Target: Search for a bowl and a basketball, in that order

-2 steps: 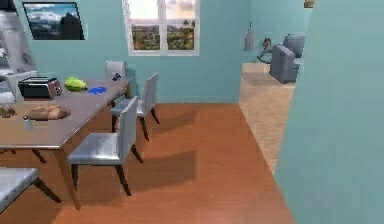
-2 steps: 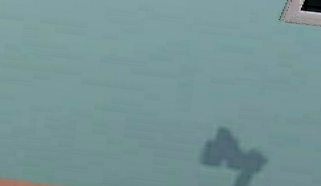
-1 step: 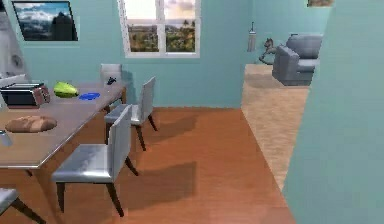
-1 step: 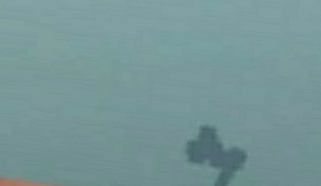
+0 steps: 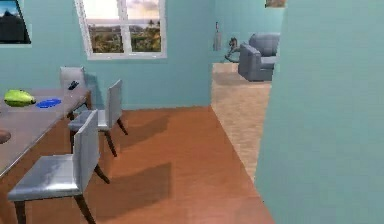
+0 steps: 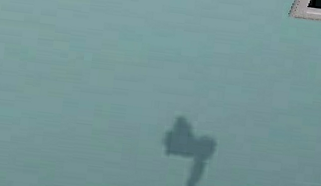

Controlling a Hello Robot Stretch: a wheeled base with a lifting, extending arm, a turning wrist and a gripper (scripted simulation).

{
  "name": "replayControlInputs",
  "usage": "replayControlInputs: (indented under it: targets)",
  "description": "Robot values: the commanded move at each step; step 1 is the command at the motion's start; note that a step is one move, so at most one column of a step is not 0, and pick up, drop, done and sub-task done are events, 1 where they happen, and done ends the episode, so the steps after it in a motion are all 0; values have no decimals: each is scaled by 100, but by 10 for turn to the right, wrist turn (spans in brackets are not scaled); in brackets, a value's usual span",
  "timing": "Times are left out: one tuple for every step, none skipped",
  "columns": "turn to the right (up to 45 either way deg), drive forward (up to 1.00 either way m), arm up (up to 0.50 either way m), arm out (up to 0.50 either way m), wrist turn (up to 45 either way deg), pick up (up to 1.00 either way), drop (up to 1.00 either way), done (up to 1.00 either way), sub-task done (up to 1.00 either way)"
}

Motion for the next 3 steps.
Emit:
replayControlInputs:
  targets:
    - [0, 100, 0, 0, 0, 0, 0, 0, 0]
    - [30, 0, 0, 0, 0, 0, 0, 0, 0]
    - [0, 75, 0, 0, 0, 0, 0, 0, 0]
